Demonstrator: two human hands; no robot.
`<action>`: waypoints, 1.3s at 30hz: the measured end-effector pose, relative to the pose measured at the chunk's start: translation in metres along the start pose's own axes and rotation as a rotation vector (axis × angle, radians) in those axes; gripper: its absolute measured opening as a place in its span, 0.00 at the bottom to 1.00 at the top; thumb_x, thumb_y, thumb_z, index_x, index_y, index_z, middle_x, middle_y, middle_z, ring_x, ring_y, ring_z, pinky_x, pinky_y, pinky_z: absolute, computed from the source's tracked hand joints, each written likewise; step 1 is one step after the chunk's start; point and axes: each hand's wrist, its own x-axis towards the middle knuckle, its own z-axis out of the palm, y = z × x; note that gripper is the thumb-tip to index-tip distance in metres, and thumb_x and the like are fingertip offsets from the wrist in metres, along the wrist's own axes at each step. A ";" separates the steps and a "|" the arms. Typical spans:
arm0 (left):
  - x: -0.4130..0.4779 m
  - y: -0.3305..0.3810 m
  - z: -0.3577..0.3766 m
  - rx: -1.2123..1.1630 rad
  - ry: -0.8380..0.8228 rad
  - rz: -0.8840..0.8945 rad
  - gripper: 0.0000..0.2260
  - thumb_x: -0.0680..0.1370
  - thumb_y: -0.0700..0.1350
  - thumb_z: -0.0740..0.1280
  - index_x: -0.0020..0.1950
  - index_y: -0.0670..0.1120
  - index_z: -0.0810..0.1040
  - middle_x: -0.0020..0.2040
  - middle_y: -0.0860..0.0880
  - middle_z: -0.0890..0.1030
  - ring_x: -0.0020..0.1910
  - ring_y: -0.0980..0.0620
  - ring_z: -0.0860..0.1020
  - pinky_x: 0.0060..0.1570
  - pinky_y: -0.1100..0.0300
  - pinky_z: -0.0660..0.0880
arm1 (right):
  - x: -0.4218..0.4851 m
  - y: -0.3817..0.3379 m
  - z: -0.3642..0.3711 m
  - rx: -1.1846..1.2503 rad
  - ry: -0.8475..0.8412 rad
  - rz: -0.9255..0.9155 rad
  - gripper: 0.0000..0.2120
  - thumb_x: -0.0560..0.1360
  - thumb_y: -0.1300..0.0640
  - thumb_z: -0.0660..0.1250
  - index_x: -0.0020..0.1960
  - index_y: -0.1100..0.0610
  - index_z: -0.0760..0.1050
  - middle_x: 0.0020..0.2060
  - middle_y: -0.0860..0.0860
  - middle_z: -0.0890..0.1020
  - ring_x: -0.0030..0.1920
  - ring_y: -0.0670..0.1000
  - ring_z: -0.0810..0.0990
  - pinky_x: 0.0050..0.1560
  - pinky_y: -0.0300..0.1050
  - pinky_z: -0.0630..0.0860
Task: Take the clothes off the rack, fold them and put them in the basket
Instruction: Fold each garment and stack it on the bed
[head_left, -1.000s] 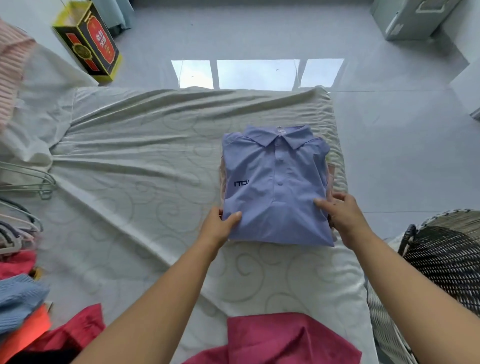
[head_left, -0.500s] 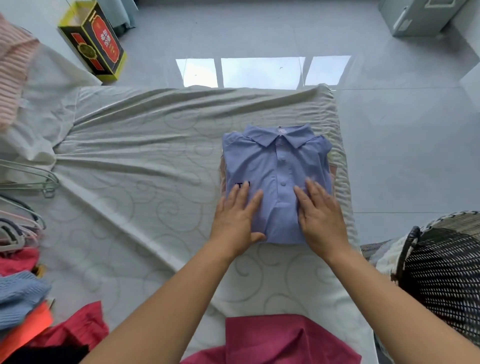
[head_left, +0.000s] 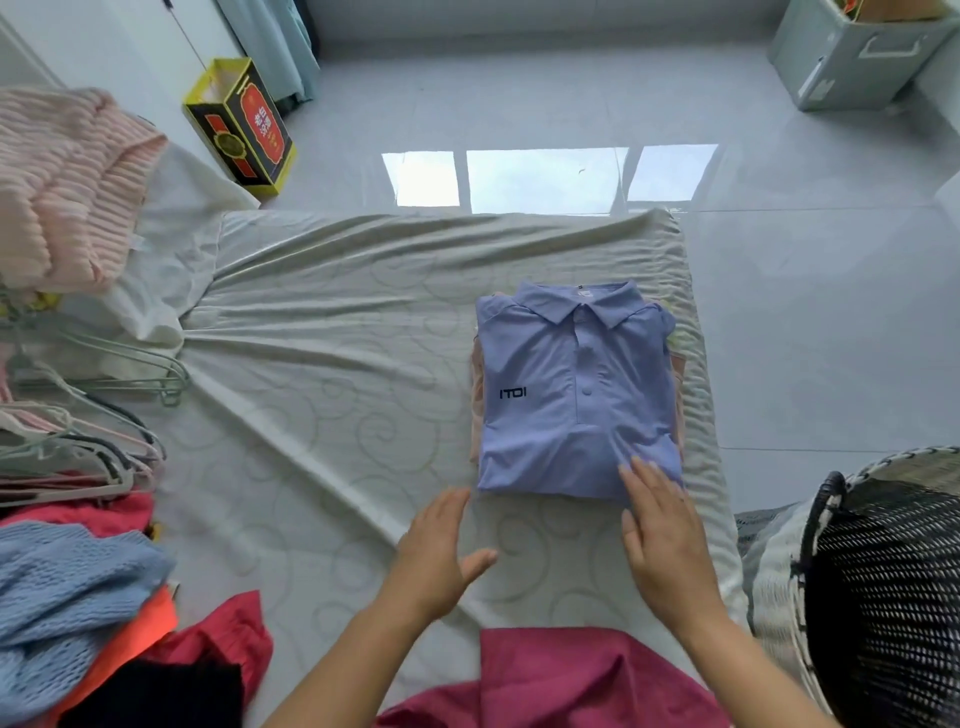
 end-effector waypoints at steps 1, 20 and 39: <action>-0.016 -0.009 -0.002 -0.053 0.003 -0.019 0.32 0.76 0.54 0.66 0.75 0.48 0.55 0.74 0.52 0.59 0.72 0.54 0.59 0.69 0.64 0.56 | -0.018 -0.010 0.008 0.092 -0.009 0.009 0.22 0.74 0.57 0.54 0.64 0.62 0.74 0.64 0.56 0.75 0.66 0.52 0.69 0.67 0.40 0.59; -0.201 -0.337 -0.240 0.367 0.552 -0.076 0.22 0.71 0.52 0.69 0.61 0.44 0.74 0.62 0.40 0.75 0.62 0.41 0.73 0.60 0.46 0.69 | -0.152 -0.397 0.208 1.037 -0.342 0.752 0.09 0.79 0.66 0.58 0.48 0.58 0.76 0.45 0.55 0.79 0.43 0.49 0.77 0.35 0.31 0.76; -0.248 -0.297 -0.307 -0.849 0.159 0.103 0.07 0.67 0.39 0.62 0.42 0.48 0.74 0.36 0.54 0.74 0.36 0.60 0.71 0.38 0.69 0.68 | -0.145 -0.468 0.101 0.462 -0.181 0.094 0.23 0.69 0.63 0.73 0.58 0.45 0.72 0.57 0.40 0.70 0.59 0.43 0.72 0.57 0.31 0.67</action>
